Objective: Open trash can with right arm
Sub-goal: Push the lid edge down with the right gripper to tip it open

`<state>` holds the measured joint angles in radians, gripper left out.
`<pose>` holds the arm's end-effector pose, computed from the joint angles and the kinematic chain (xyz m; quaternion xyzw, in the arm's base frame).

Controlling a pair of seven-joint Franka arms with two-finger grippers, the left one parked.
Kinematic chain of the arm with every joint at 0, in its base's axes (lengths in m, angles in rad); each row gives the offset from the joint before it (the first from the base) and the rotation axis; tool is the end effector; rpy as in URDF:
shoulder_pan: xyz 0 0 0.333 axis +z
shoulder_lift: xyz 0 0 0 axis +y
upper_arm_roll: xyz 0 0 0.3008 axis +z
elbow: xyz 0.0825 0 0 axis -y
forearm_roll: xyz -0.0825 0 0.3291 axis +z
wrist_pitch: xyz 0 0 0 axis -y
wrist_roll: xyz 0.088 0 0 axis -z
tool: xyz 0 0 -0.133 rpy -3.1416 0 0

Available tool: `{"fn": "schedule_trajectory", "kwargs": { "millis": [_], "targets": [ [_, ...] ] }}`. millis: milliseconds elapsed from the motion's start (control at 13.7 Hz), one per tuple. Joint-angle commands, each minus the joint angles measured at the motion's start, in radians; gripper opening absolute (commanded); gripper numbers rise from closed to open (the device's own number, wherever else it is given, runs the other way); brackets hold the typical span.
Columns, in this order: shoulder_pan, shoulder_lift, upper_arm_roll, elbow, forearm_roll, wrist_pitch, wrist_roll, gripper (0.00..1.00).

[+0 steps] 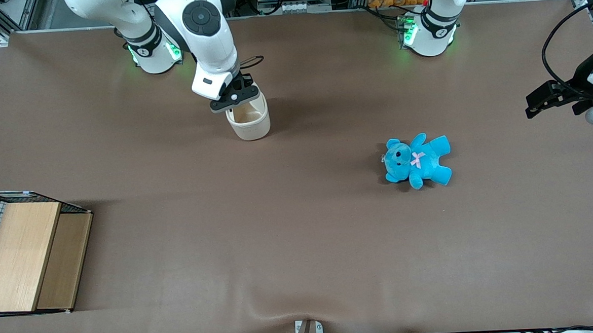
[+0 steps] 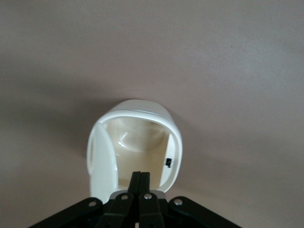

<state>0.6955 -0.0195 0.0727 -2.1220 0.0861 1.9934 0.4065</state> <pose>0.3366 0.3356 0.3981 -0.9849 -0.1599 0.0661 0.0010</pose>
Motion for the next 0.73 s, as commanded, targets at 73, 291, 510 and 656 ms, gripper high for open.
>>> {"fn": "schedule_trajectory", "kwargs": {
  "millis": [73,291,510,656],
  "targets": [
    [0.032,0.024,-0.004,0.076,0.052,-0.042,0.08,0.0],
    [0.03,0.052,-0.005,0.186,0.069,-0.132,0.138,0.19],
    [-0.036,0.093,-0.01,0.325,0.089,-0.27,0.134,1.0],
    [-0.074,0.093,-0.01,0.365,0.087,-0.294,0.129,1.0]
  ]
}}
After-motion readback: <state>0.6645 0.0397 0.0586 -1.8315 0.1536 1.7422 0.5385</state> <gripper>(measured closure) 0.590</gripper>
